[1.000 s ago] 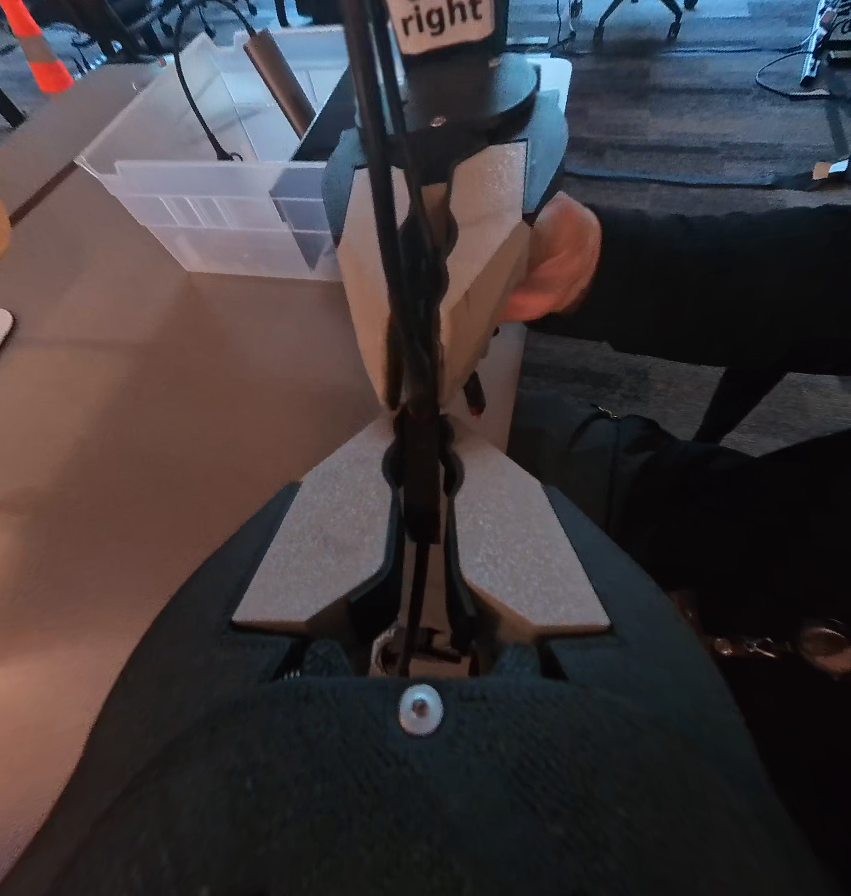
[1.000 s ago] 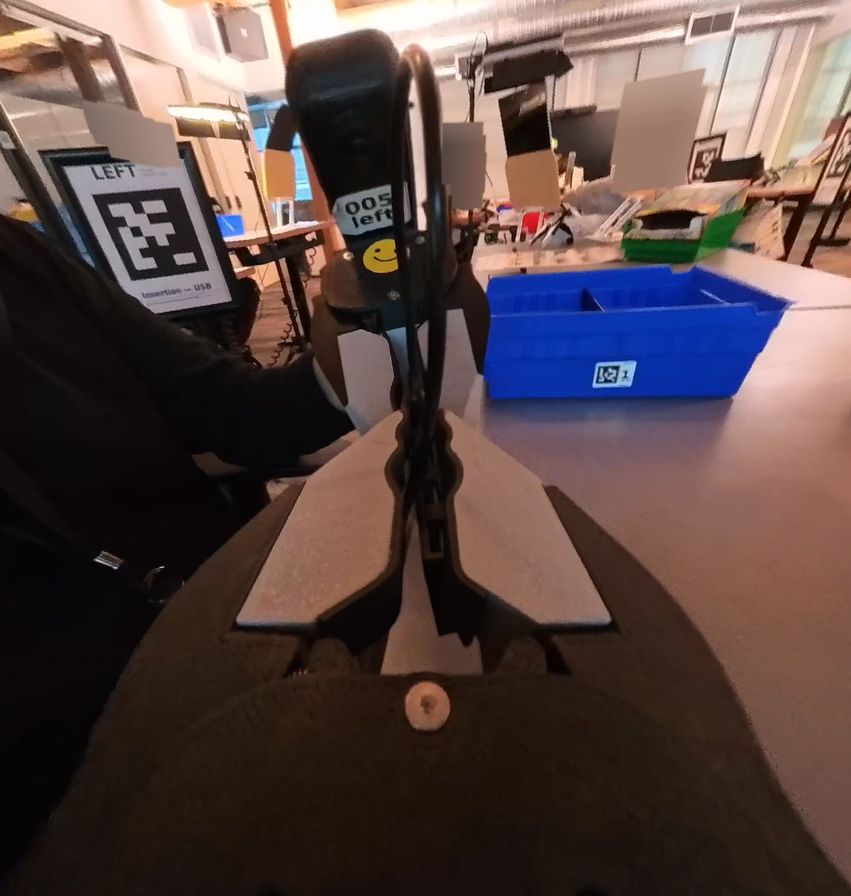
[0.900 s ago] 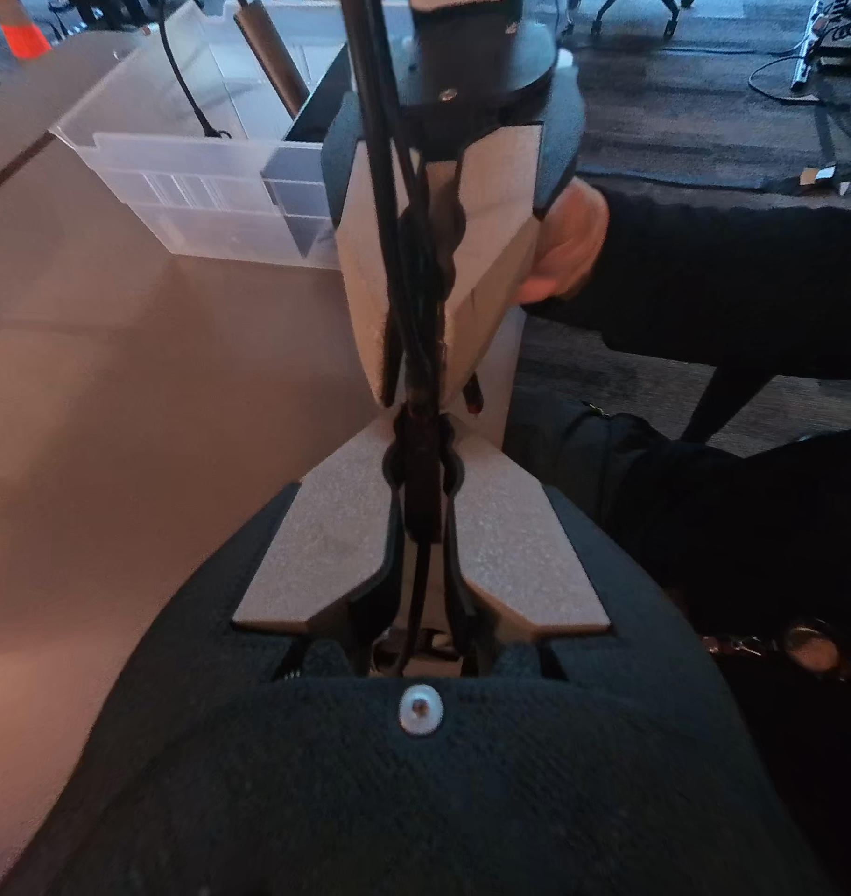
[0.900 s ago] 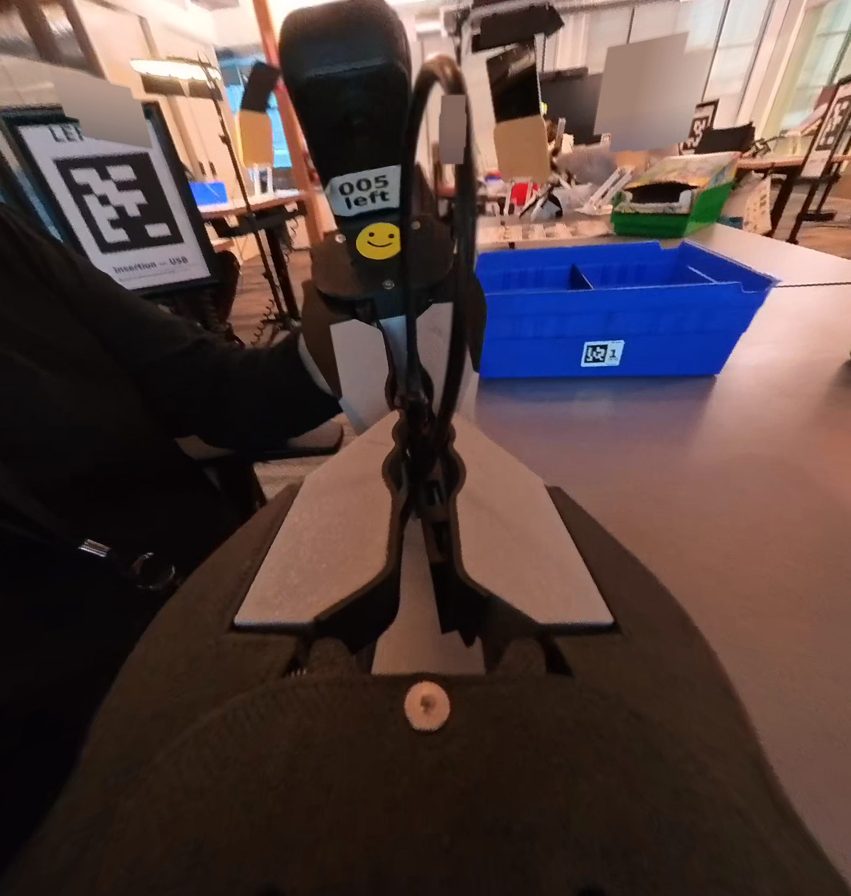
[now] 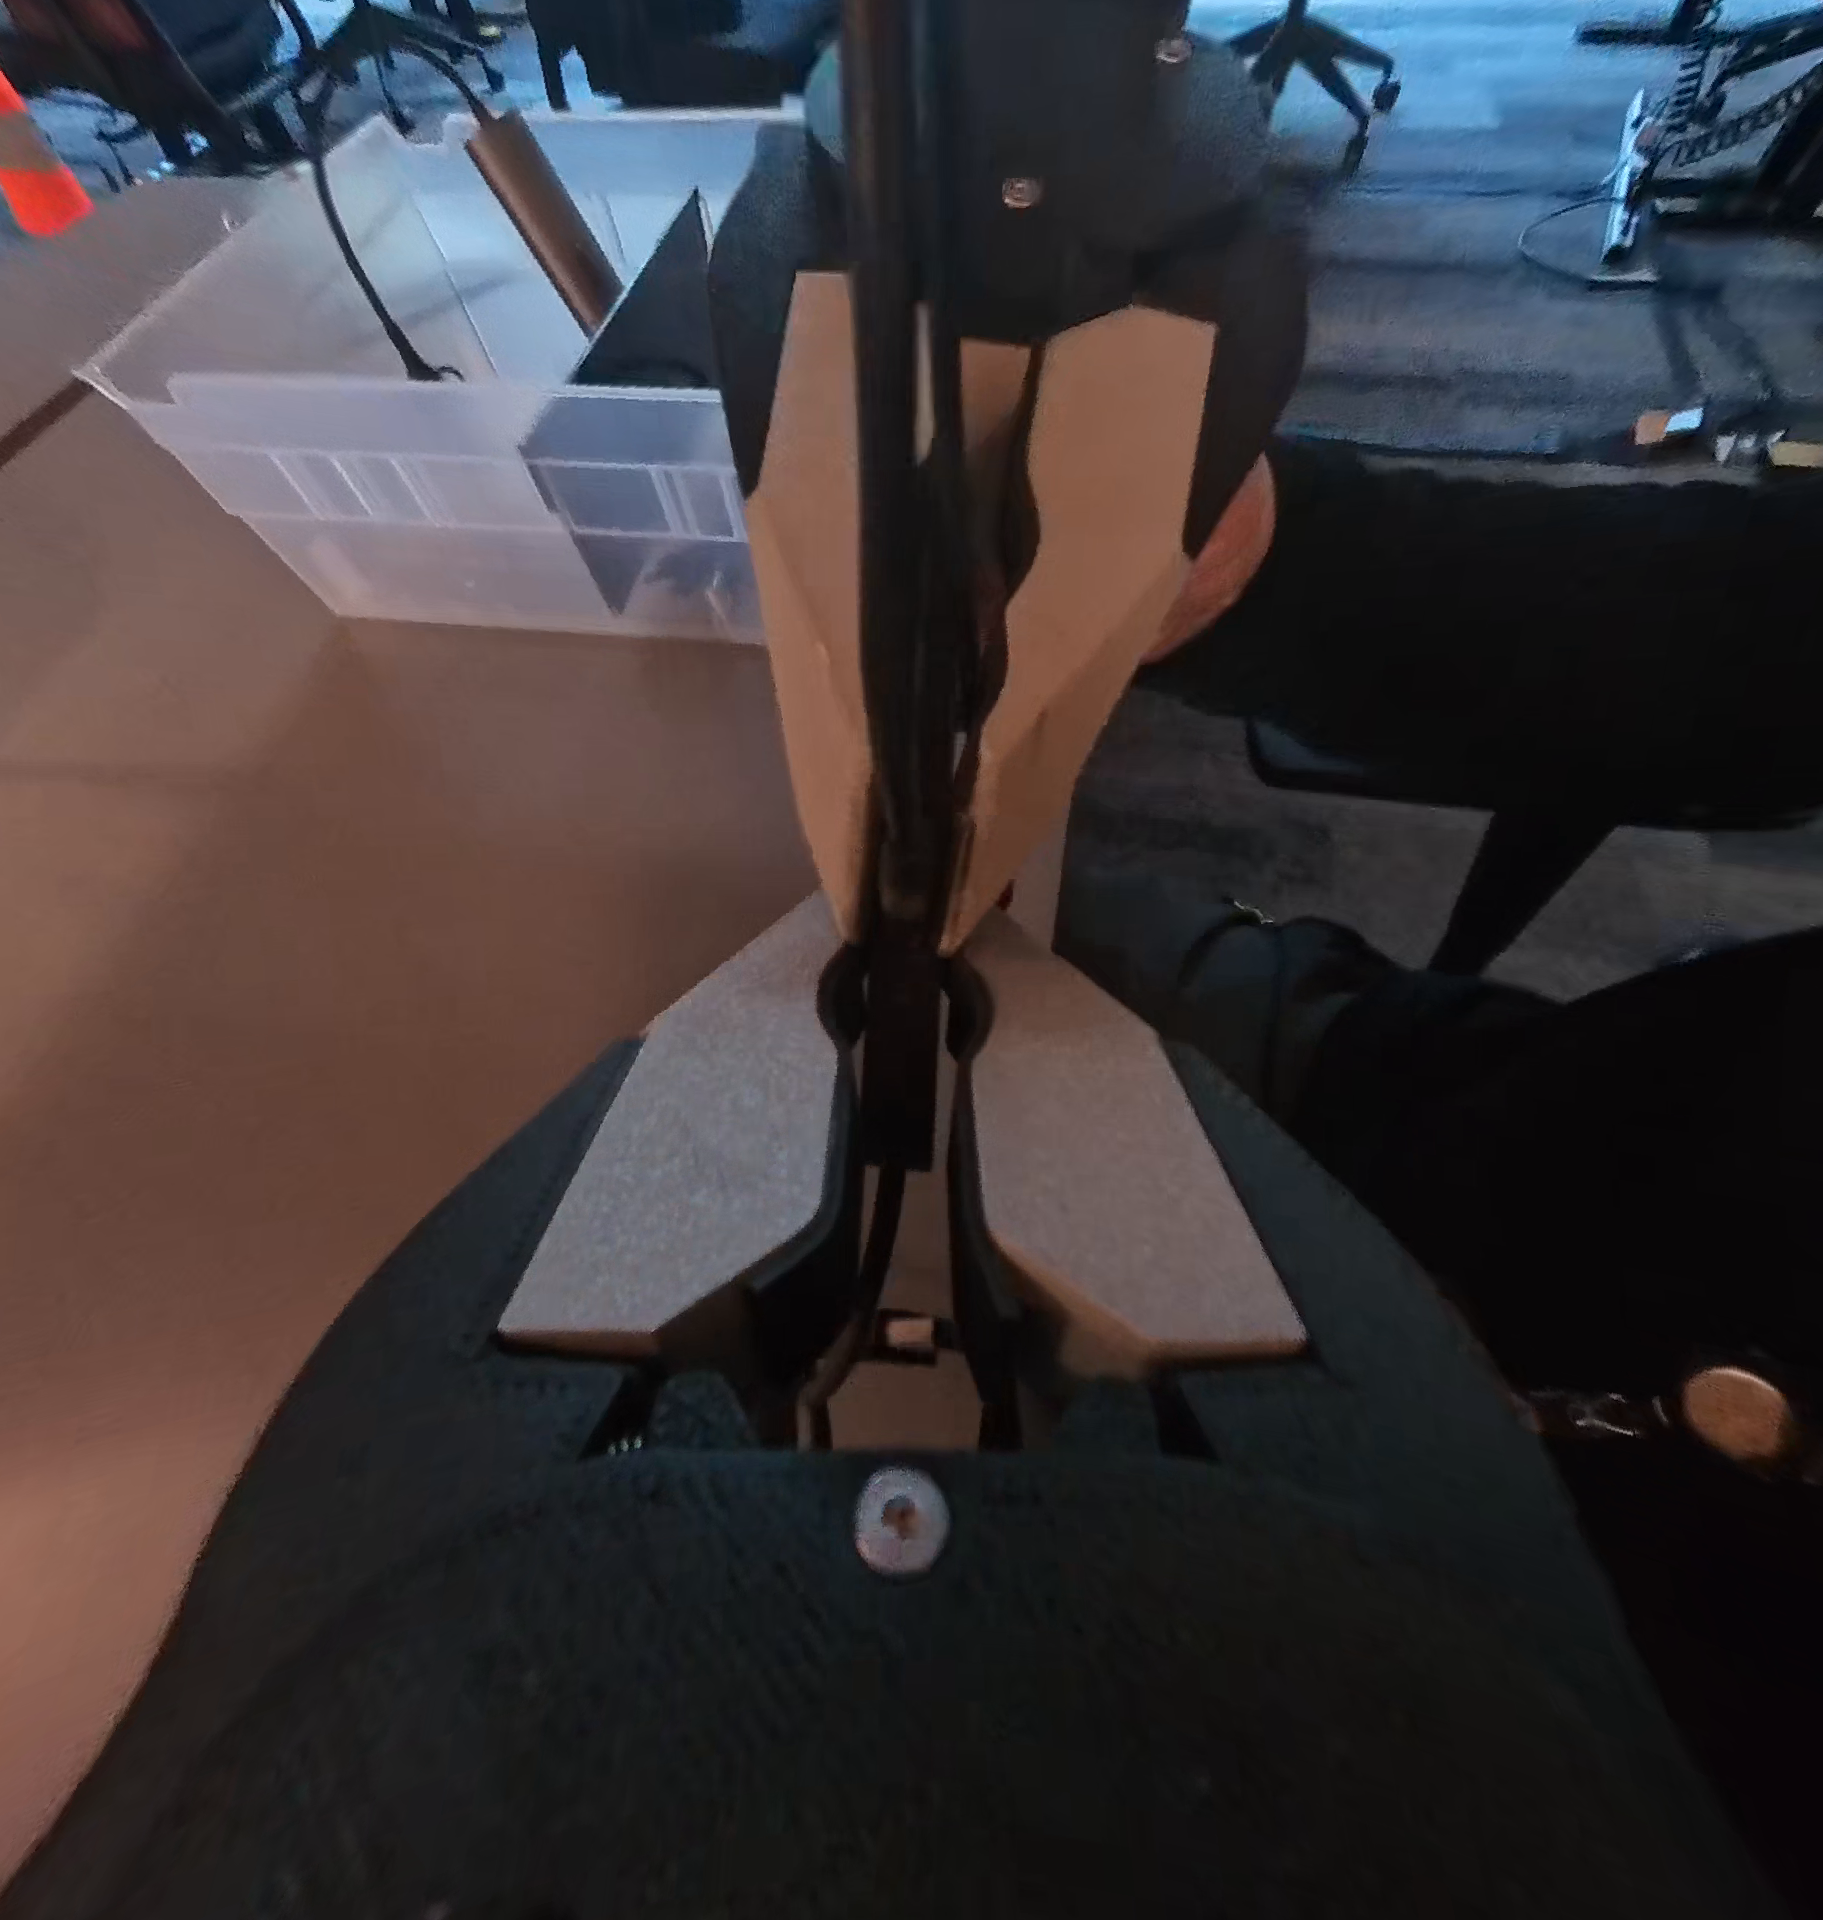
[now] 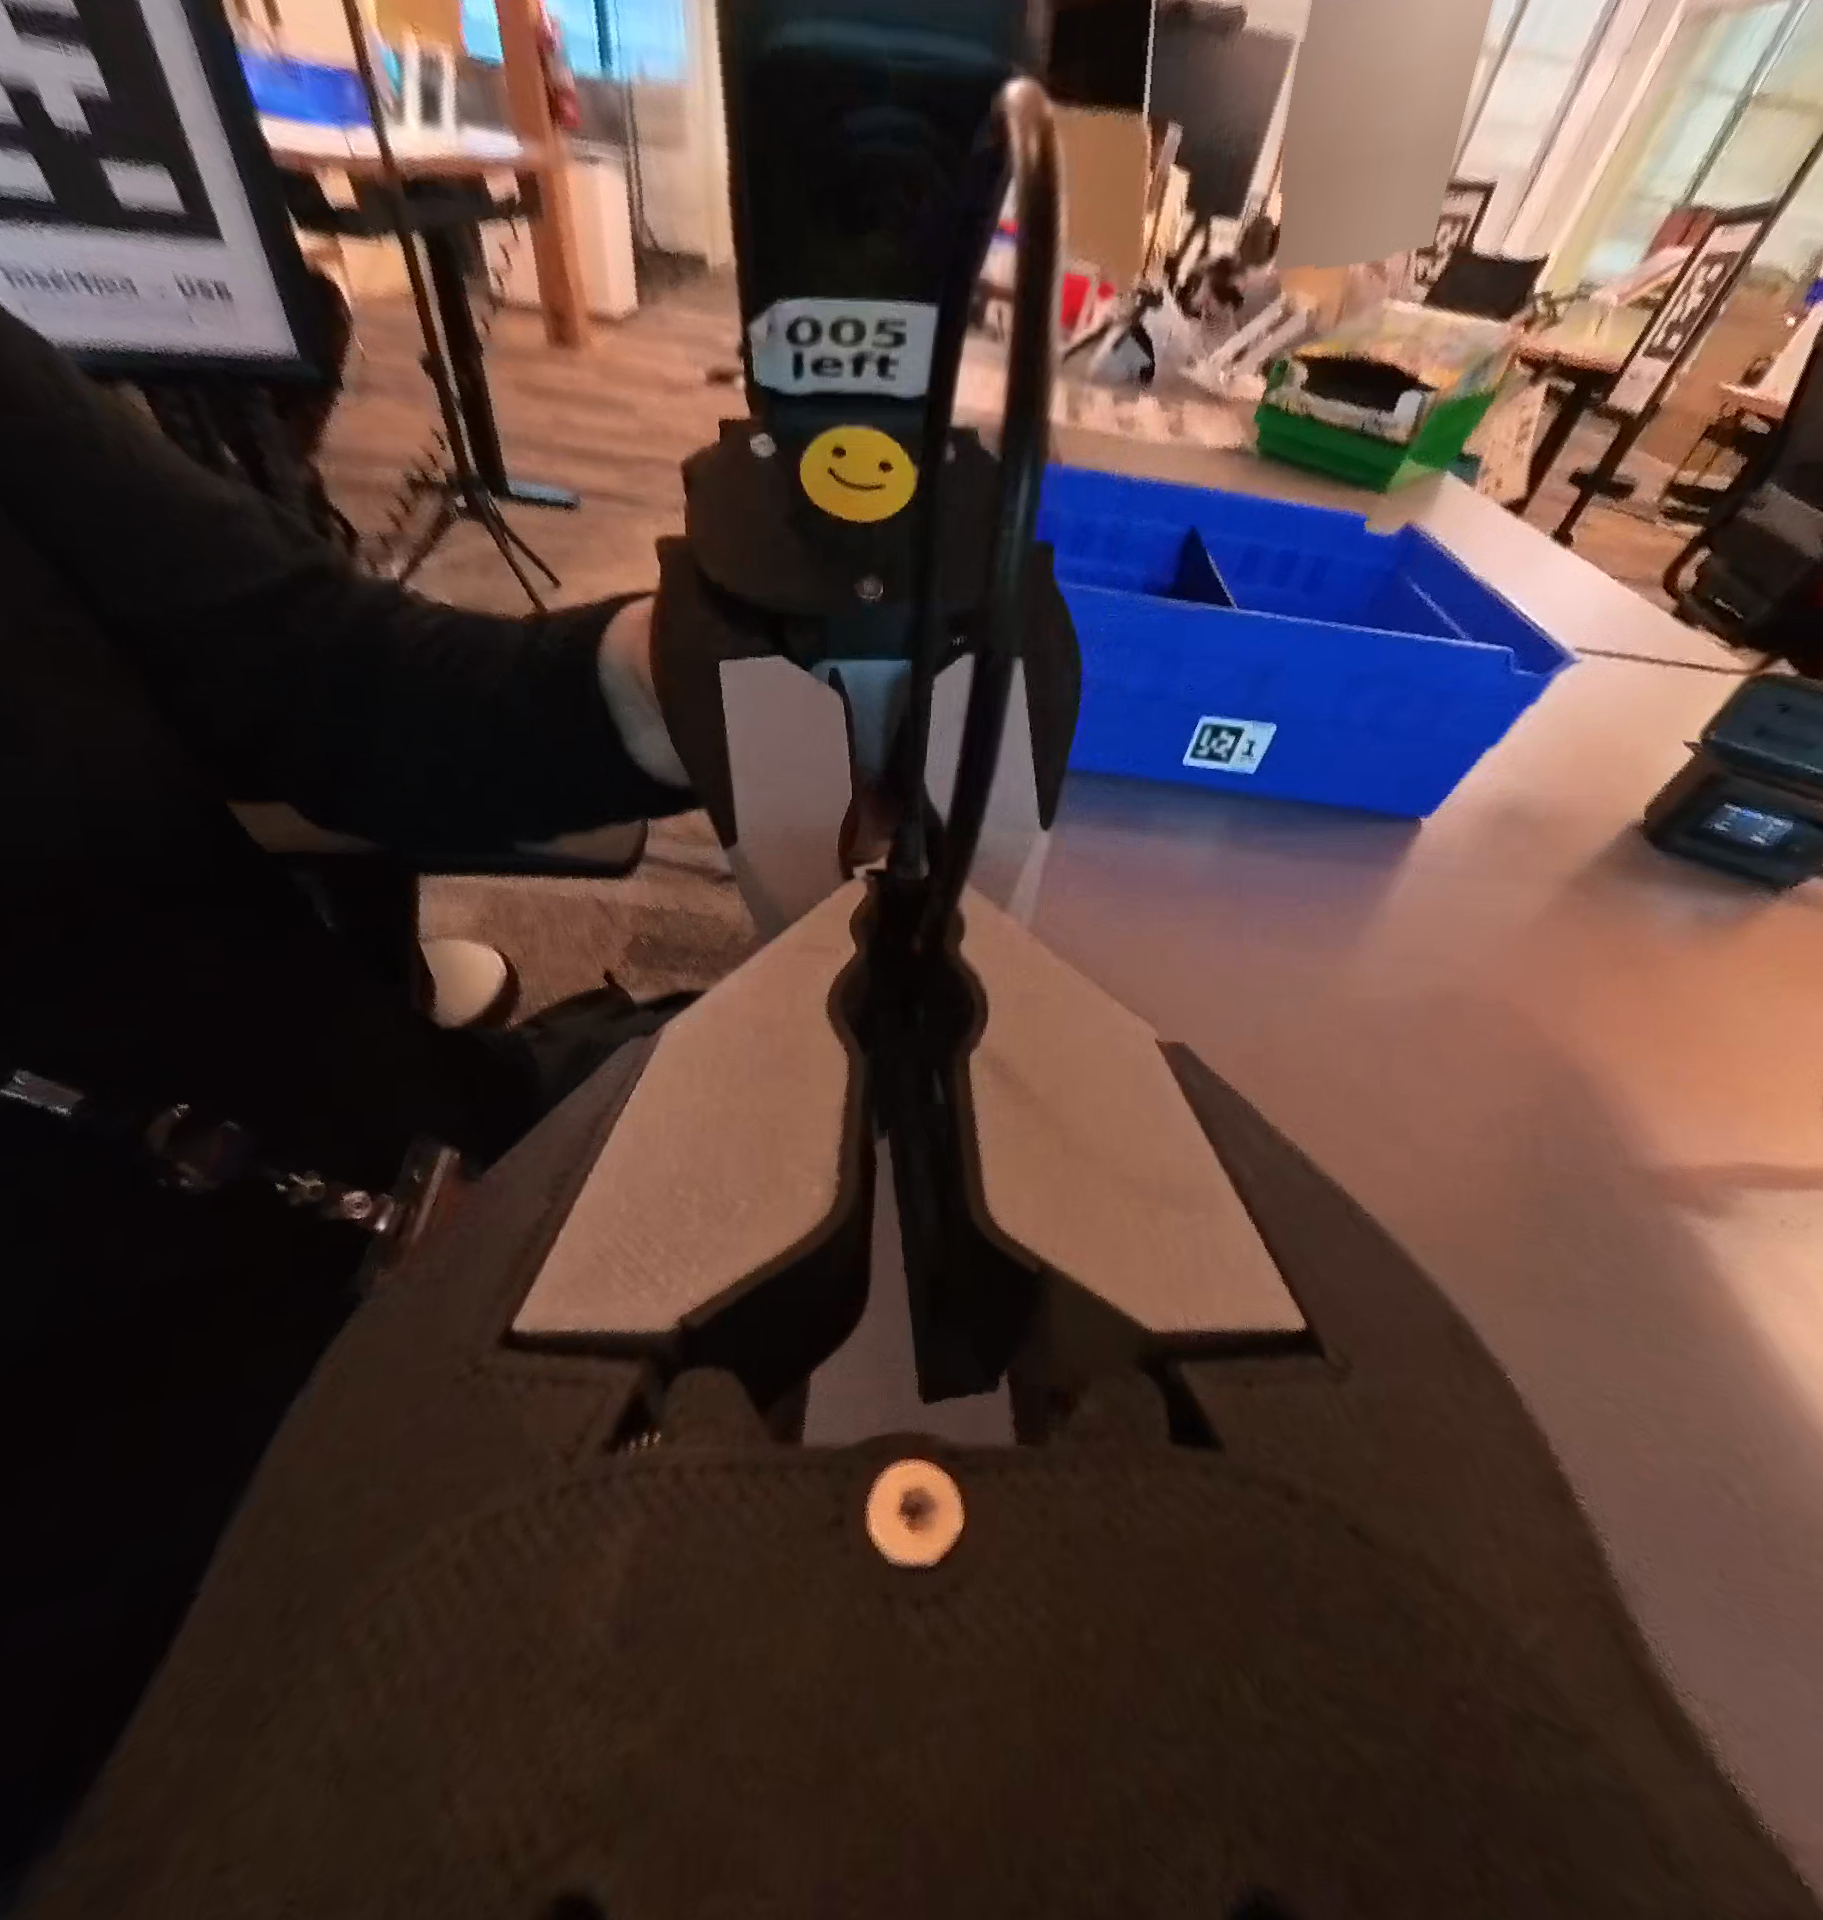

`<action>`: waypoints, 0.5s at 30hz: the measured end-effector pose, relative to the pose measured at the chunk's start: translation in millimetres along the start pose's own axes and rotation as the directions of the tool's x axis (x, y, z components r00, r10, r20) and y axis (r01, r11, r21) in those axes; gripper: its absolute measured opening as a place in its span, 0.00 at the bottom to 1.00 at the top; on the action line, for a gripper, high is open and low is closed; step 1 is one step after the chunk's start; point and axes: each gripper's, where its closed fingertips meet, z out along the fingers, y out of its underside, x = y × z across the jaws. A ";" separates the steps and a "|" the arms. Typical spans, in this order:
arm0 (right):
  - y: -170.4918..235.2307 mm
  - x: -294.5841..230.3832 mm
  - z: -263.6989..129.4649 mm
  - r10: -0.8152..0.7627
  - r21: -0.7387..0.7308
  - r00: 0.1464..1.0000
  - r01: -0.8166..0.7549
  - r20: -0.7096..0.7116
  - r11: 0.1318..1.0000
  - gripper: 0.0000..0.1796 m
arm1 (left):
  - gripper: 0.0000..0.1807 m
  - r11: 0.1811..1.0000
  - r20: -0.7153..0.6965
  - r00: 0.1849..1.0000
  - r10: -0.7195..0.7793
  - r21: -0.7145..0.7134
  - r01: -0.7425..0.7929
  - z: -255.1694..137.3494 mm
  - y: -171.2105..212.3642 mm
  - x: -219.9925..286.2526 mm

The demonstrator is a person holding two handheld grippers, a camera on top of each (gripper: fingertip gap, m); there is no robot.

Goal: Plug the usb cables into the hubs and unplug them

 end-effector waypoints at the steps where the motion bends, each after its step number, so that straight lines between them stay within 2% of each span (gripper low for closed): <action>1: -0.5 0.3 -0.1 0.005 0.013 1.000 -0.005 0.003 1.000 0.03 | 0.05 1.000 0.014 1.000 0.009 -0.005 -0.009 0.0 0.2 -0.9; 9: -14.0 3.5 -0.9 0.082 0.180 0.996 -0.086 0.030 0.980 0.02 | 0.04 0.999 -0.012 0.999 -0.029 0.045 0.030 -10.1 -6.5 -1.4; 15: -19.1 7.0 -2.7 0.143 0.244 0.988 -0.151 0.050 0.958 0.02 | 0.05 0.996 -0.030 0.998 -0.054 0.073 0.056 -12.8 -10.3 -2.4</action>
